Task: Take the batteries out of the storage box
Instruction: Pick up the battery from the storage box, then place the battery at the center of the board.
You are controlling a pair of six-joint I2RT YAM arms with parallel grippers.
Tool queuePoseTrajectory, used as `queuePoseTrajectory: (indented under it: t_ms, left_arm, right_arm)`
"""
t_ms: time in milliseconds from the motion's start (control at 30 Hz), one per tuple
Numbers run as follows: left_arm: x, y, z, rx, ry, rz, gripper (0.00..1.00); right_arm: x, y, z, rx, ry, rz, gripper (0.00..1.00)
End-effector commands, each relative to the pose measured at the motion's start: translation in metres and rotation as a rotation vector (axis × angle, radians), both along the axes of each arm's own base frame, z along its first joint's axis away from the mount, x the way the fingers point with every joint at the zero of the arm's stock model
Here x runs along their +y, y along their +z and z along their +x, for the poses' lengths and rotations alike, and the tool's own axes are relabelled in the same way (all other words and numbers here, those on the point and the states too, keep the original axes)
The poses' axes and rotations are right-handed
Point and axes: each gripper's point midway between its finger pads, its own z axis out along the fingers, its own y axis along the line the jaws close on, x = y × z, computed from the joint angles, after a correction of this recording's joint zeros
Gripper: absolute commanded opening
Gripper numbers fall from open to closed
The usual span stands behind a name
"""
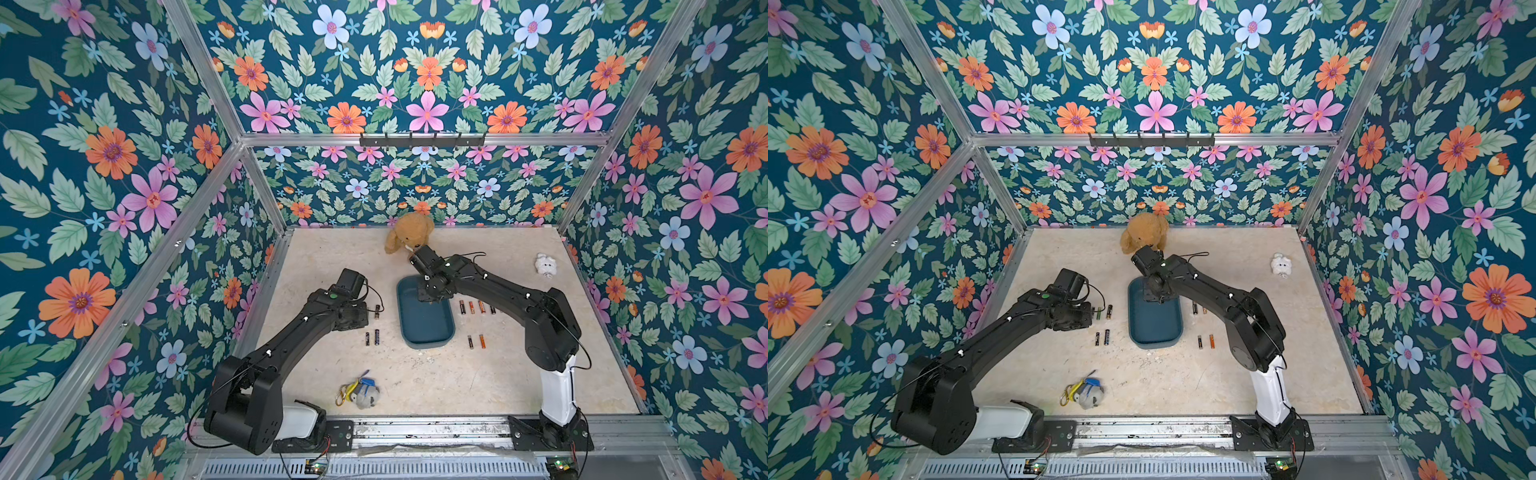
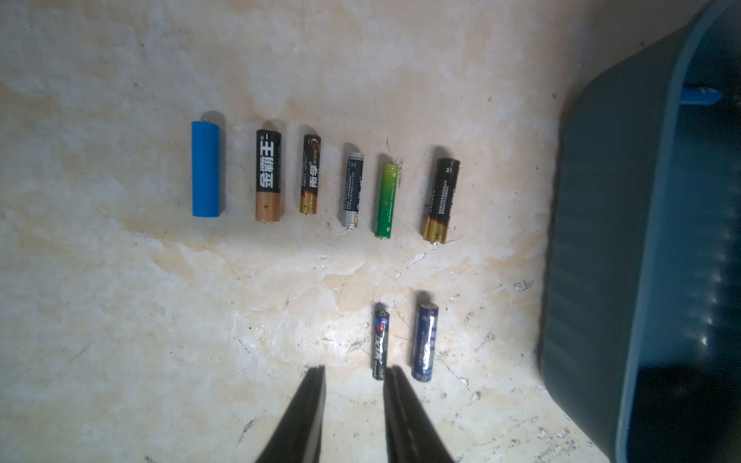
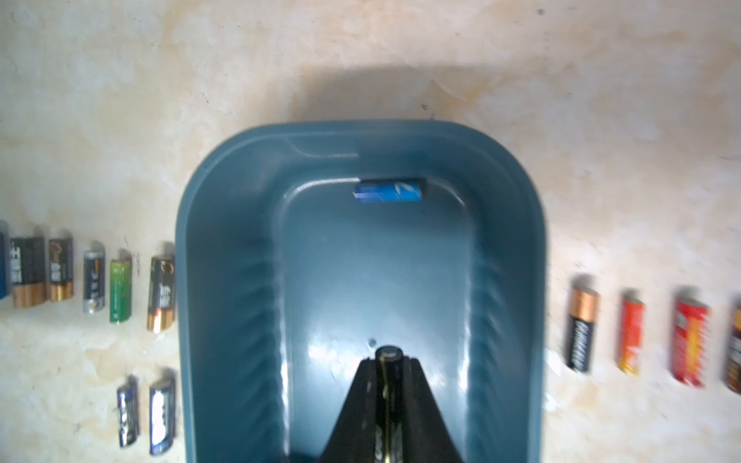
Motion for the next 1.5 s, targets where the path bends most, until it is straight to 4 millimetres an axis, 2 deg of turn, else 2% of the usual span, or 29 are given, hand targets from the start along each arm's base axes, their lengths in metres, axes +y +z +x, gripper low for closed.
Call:
queuePoseTrajectory:
  t_ms: [0,100,267,333,500,600,833,1100,1467]
  left_arm:
    - [0.002,0.002,-0.001,0.006,0.002,0.010,0.31]
    - [0.001,0.002,-0.001,0.003,0.003,0.005,0.31]
    - [0.000,0.002,0.001,0.000,0.001,-0.002,0.31]
    - [-0.001,0.001,0.001,0.004,0.001,0.000,0.31]
    - [-0.002,-0.002,0.002,0.010,-0.001,-0.002,0.31]
    - [-0.003,-0.003,0.003,0.012,-0.003,-0.004,0.31]
    - [-0.002,-0.004,0.003,0.016,-0.001,-0.001,0.31]
    - [-0.002,-0.009,0.001,0.028,0.000,0.003,0.31]
    - [-0.004,-0.013,0.003,0.036,-0.005,0.002,0.31]
  right_arm:
    - [-0.026,0.010,-0.007,-0.031,-0.030,-0.046,0.12]
    - [-0.053,0.011,-0.019,-0.034,-0.053,-0.070,0.13]
    - [-0.106,-0.005,-0.046,-0.006,-0.110,-0.139,0.13]
    - [-0.122,-0.002,-0.055,-0.017,-0.135,-0.128,0.13]
    - [-0.166,-0.021,-0.075,0.002,-0.198,-0.163,0.13]
    - [-0.183,-0.034,-0.084,0.022,-0.217,-0.185,0.13]
    - [-0.194,-0.055,-0.089,0.021,-0.210,-0.194,0.13]
    - [-0.189,-0.076,-0.089,0.050,-0.168,-0.183,0.14]
    - [-0.182,-0.089,-0.089,0.084,-0.139,-0.179,0.14]
